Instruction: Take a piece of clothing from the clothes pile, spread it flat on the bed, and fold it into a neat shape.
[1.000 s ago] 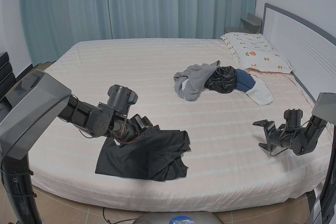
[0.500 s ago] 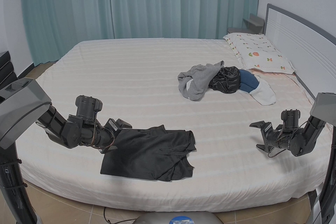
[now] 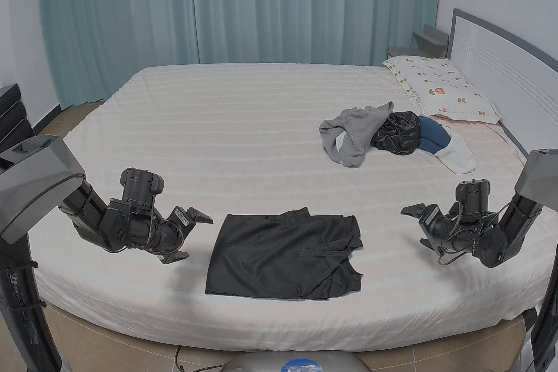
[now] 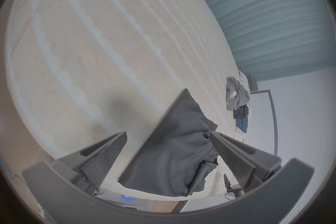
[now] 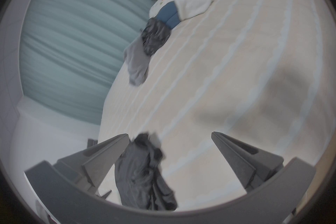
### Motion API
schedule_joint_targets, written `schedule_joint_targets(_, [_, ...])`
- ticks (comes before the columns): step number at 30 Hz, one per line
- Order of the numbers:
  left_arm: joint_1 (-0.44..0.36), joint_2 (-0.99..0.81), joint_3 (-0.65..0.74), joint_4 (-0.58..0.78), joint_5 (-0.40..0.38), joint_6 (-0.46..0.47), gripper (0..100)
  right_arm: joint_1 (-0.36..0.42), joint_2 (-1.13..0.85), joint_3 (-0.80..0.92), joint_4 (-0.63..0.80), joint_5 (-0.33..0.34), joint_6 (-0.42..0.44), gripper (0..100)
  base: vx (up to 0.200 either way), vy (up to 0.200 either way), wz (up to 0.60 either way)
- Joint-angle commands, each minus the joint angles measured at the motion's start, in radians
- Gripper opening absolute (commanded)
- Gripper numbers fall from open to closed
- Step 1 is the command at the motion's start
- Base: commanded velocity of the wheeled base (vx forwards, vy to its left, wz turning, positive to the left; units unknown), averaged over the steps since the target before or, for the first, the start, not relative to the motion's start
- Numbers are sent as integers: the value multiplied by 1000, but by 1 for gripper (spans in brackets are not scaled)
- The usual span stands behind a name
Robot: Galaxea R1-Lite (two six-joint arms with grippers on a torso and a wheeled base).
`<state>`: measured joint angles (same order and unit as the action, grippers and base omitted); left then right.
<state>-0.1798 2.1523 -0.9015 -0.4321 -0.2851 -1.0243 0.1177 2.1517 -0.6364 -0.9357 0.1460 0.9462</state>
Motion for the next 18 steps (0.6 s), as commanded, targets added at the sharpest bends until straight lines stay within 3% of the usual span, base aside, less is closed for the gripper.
schedule_joint_targets(1, [2, 8, 4, 0, -2, 0, 100, 160, -32, -8, 64, -101, -73, 100, 0, 200, 0])
schedule_joint_targets(10, [0, 4, 12, 0, -2, 1, 100, 347, -24, -105, 270, -252, -222, 100, 0, 200, 0])
schedule_joint_targets(15, [-1, 6, 12, 0, 1, 1, 100, 364, 2, -132, 314, -295, -273, 100, 0, 0, 0])
schedule_joint_targets(18, [-3, 8, 12, 0, 4, 3, 100, 364, 19, -132, 342, -350, -357, 100, 0, 0, 0])
